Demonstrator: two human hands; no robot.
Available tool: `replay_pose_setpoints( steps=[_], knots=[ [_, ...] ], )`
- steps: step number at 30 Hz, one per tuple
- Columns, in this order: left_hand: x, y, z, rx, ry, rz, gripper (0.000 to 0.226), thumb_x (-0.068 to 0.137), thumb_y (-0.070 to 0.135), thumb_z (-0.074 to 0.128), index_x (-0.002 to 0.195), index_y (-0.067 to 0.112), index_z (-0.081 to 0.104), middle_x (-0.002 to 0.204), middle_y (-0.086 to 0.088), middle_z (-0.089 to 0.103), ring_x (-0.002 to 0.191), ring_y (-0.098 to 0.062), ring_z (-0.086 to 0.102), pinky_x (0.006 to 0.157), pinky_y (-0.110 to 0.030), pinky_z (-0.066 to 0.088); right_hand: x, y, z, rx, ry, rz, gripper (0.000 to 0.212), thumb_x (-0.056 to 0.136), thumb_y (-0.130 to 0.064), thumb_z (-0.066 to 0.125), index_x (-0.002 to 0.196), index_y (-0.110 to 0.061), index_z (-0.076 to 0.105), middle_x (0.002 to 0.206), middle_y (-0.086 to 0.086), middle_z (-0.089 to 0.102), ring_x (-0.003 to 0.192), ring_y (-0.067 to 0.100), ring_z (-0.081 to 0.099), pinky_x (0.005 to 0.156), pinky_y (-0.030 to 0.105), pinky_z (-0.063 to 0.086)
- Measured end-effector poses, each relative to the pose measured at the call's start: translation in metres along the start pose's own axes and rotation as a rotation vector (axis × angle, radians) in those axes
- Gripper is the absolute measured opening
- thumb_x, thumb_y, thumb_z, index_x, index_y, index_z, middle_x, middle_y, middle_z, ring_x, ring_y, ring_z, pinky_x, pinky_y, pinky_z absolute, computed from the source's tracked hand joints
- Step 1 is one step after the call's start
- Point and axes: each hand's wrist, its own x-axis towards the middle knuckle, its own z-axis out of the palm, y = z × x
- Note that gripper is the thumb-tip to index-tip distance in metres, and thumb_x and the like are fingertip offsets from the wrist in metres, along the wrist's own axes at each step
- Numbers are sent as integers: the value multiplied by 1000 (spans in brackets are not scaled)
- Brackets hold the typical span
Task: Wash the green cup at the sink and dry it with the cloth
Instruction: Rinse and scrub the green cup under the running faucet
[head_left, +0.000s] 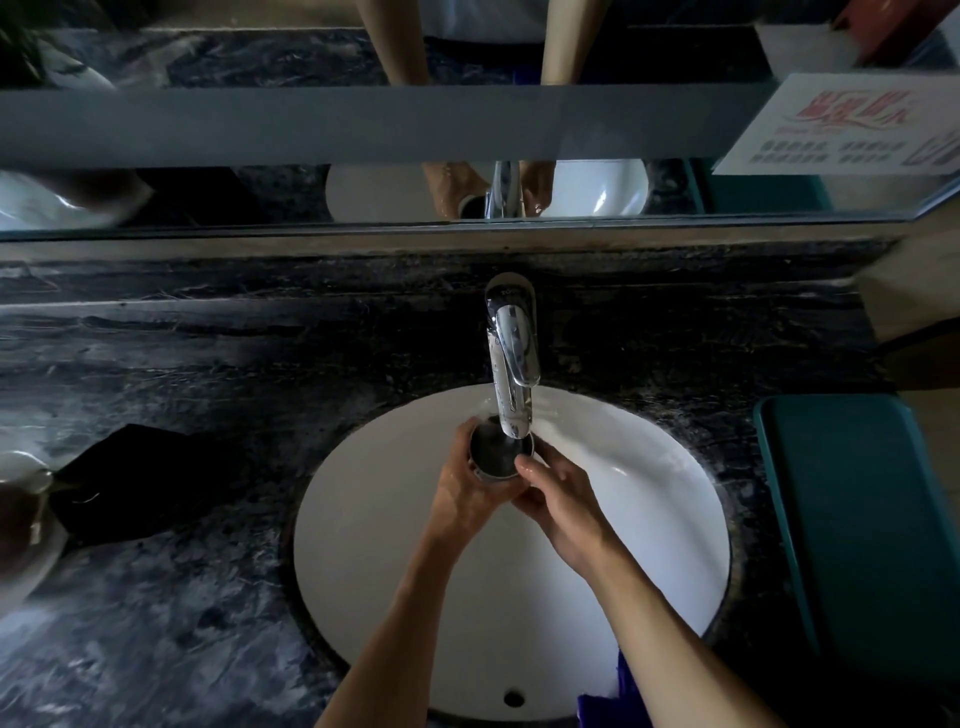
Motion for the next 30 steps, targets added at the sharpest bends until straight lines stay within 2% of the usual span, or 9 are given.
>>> replay_pose_setpoints(
  steps=[3, 5, 9, 14, 20, 22, 24, 28, 30],
  knots=[
    [-1, 3, 1, 12, 8, 0, 75, 70, 13, 88, 133, 33, 54, 130, 9, 69, 119, 4, 65, 95, -11, 50, 0, -2, -1, 25, 35, 1, 39, 103, -7, 53, 137, -20, 66, 128, 13, 75, 123, 28, 69, 104, 41, 55],
    [-1, 4, 3, 18, 27, 1, 75, 67, 20, 90, 132, 33, 54, 129, 7, 69, 117, 3, 67, 93, -13, 52, -1, -4, 0, -16, -1, -3, 41, 102, -6, 53, 134, -25, 68, 126, 10, 76, 121, 24, 70, 102, 37, 56],
    [1, -1, 4, 34, 12, 8, 75, 70, 3, 89, 129, 32, 54, 126, 8, 68, 113, 5, 67, 92, -14, 53, 1, -3, -3, -2, 21, -10, 43, 98, -5, 52, 130, -27, 71, 122, 13, 77, 117, 25, 72, 102, 40, 55],
    [2, -6, 2, 57, -20, 32, 80, 74, -14, 88, 131, 29, 52, 128, 5, 66, 113, 10, 66, 92, -11, 52, 3, -3, -6, 11, 18, -5, 46, 89, -5, 56, 127, -26, 73, 117, 12, 78, 104, 18, 73, 92, 35, 54],
    [3, -12, 0, 77, -19, 31, 81, 73, -14, 88, 133, 26, 51, 129, 3, 65, 116, 10, 63, 92, -9, 50, 8, 1, -9, 111, 65, 17, 49, 88, -4, 57, 133, -20, 69, 120, 21, 75, 103, 26, 72, 86, 35, 57],
    [4, -13, -1, 78, -19, 35, 82, 73, -9, 91, 134, 29, 51, 131, 2, 66, 120, -1, 65, 98, -17, 54, 8, -1, -9, 55, 11, 19, 49, 85, -6, 58, 131, -21, 70, 120, 17, 77, 106, 23, 73, 90, 36, 56],
    [4, -13, 0, 80, -28, 52, 81, 73, -4, 91, 137, 25, 50, 132, -2, 66, 121, -9, 66, 100, -20, 54, 8, -1, -8, 50, -22, 2, 48, 85, -5, 56, 125, -24, 74, 112, 12, 79, 100, 21, 75, 86, 34, 58],
    [6, -12, 1, 84, -27, 49, 82, 68, -2, 93, 134, 23, 52, 126, -1, 67, 111, 5, 66, 88, -11, 52, 9, 2, -8, 26, -7, 11, 47, 86, -6, 56, 125, -24, 74, 73, 4, 71, 65, 21, 60, 63, 35, 49],
    [7, -12, 2, 84, -40, 50, 81, 69, -5, 92, 134, 23, 52, 126, -2, 67, 110, 2, 67, 89, -10, 51, 11, 4, -9, 55, 42, 17, 46, 88, -4, 56, 128, -20, 72, 80, 9, 74, 71, 21, 65, 67, 35, 51]
  ],
)
